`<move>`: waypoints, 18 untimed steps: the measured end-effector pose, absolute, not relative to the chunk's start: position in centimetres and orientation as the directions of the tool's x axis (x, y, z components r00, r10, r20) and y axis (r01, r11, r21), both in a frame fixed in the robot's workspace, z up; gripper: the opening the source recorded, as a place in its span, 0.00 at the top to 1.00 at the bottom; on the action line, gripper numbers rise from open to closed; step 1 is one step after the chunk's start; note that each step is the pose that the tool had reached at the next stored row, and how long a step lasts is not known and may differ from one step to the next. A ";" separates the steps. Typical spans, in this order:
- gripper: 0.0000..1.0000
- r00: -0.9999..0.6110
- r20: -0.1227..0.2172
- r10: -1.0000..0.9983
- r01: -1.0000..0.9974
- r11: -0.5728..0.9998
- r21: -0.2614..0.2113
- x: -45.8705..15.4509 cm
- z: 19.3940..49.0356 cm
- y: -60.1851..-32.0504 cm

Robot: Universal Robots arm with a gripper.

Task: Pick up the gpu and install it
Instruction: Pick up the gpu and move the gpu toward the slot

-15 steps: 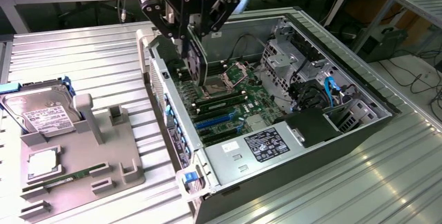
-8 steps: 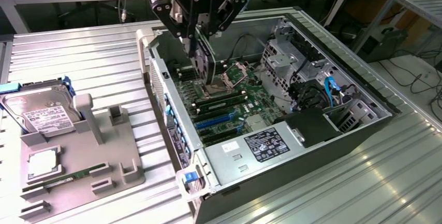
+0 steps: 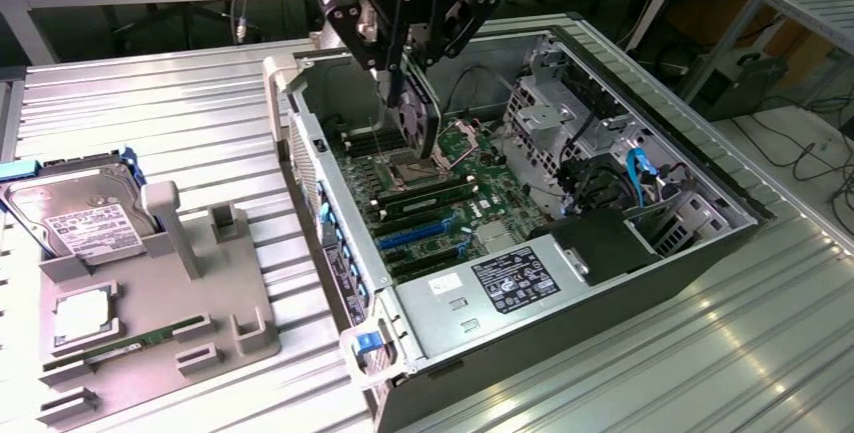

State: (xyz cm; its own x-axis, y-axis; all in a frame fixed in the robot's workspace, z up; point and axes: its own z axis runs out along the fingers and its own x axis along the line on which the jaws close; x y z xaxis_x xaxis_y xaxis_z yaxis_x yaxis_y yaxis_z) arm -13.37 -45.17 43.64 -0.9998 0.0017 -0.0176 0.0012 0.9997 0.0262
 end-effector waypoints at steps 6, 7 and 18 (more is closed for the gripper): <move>0.73 -1.000 -0.018 0.002 0.001 1.000 0.026 -11.9 43.6 -45.2; 0.73 -1.000 -0.018 0.002 0.001 1.000 0.026 -11.7 43.6 -45.2; 0.73 -1.000 -0.018 0.002 0.001 1.000 0.026 -9.4 43.6 -45.2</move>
State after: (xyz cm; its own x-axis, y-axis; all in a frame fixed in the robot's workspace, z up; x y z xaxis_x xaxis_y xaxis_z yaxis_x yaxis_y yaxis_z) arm -9.40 -45.16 43.58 -0.9998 0.0018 -0.0176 0.0013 0.9997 0.0262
